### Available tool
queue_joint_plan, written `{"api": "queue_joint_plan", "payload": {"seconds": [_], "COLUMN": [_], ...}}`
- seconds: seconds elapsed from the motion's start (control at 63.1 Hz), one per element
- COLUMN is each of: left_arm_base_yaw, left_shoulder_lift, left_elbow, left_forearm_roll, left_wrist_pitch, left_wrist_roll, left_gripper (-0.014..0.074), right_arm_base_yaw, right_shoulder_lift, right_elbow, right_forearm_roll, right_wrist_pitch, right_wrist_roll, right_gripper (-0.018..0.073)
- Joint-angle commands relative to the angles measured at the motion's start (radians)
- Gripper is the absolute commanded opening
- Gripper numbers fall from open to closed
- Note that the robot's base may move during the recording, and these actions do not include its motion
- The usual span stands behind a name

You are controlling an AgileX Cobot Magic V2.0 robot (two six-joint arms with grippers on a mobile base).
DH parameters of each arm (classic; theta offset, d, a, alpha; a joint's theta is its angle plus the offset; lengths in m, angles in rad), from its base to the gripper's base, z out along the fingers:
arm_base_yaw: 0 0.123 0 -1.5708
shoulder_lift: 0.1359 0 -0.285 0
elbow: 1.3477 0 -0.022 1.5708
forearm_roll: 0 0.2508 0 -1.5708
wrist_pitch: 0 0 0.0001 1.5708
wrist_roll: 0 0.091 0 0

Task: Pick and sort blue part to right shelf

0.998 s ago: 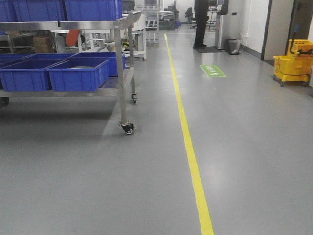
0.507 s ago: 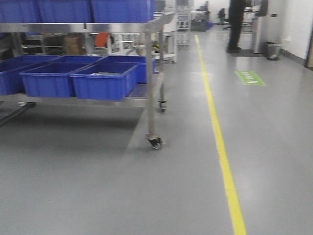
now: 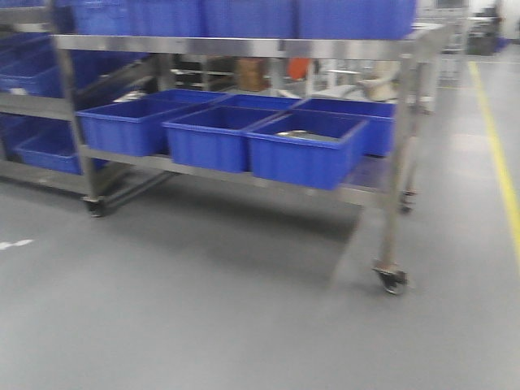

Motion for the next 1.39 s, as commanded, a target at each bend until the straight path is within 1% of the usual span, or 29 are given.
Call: {"api": "queue_joint_plan", "payload": {"seconds": [0.0,1.378], "left_arm_base_yaw": [-0.001,0.001], "left_shoulder_lift": [0.009,0.009], "left_elbow": [-0.029,-0.029], "left_forearm_roll": [-0.005,-0.005], "left_wrist_pitch": [-0.093,-0.093], "left_wrist_roll": [-0.006,-0.006], "left_gripper": [0.0386,0.0386], "right_arm_base_yaw": [-0.007,-0.007], "right_shoulder_lift": [0.008,0.008], "right_elbow": [-0.032,-0.032], "right_forearm_roll": [0.001,0.001], "right_wrist_pitch": [-0.095,-0.095], "right_wrist_roll": [-0.008,-0.008], "right_gripper": [0.0393,0.0393]}}
